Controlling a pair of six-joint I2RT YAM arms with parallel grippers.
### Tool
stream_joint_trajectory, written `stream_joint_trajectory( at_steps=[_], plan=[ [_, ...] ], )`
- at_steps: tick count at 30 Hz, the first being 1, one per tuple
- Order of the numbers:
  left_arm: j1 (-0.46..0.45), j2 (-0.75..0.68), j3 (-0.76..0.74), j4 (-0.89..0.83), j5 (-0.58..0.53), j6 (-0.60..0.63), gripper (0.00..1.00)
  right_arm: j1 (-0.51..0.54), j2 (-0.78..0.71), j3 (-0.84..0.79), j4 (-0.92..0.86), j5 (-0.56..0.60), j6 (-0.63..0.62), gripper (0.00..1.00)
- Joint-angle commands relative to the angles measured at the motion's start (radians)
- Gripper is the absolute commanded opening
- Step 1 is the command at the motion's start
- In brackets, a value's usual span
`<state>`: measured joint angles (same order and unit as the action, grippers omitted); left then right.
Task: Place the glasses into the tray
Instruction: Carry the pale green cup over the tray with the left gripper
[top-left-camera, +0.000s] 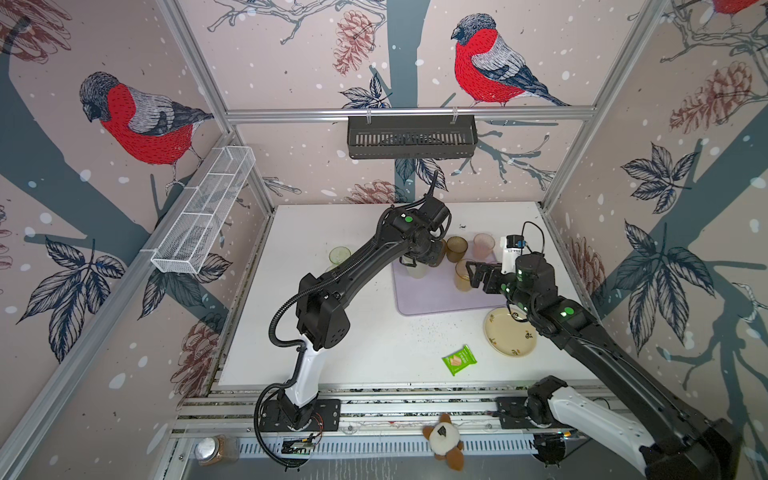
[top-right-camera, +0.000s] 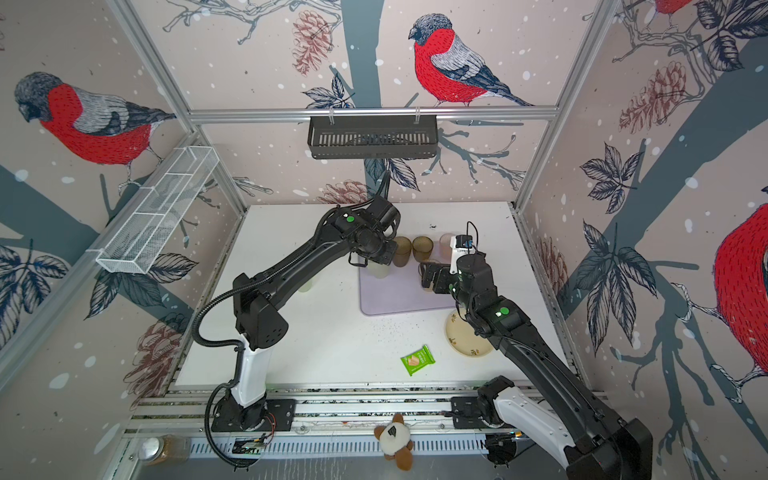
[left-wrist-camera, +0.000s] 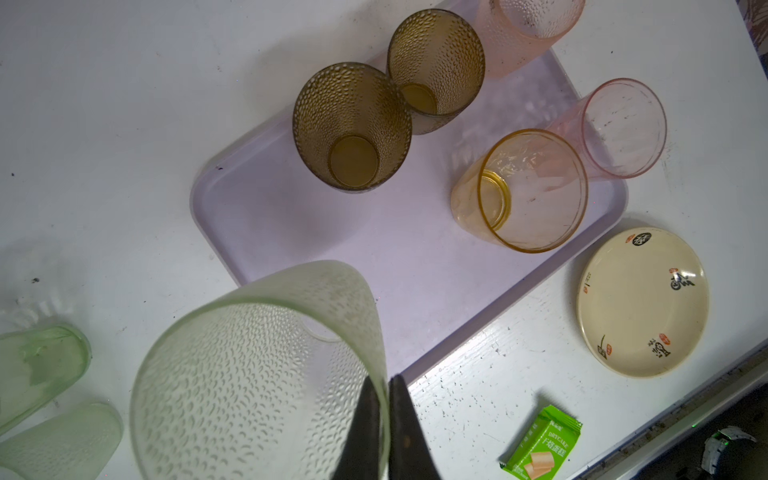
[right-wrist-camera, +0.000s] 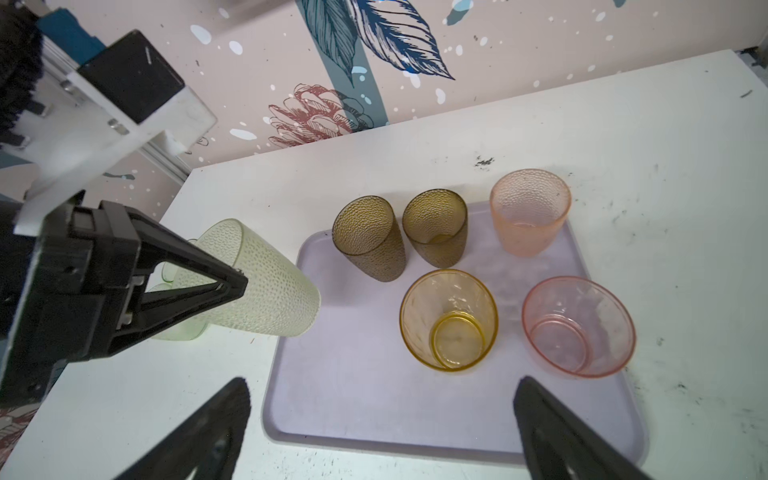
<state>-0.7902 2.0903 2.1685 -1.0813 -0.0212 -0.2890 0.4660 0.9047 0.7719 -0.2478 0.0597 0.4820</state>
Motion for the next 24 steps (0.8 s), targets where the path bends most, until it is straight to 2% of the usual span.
stream_joint_trajectory(
  at_steps=[1,24],
  plan=[
    [-0.017,0.015,0.026,-0.024,0.012,-0.018,0.0,-0.028,-0.014,-0.009,-0.018,-0.02,0.035,0.99],
    [-0.1,0.093,0.059,-0.015,0.023,-0.07,0.0,-0.084,-0.059,-0.038,-0.065,0.017,0.012,0.99]
  ],
)
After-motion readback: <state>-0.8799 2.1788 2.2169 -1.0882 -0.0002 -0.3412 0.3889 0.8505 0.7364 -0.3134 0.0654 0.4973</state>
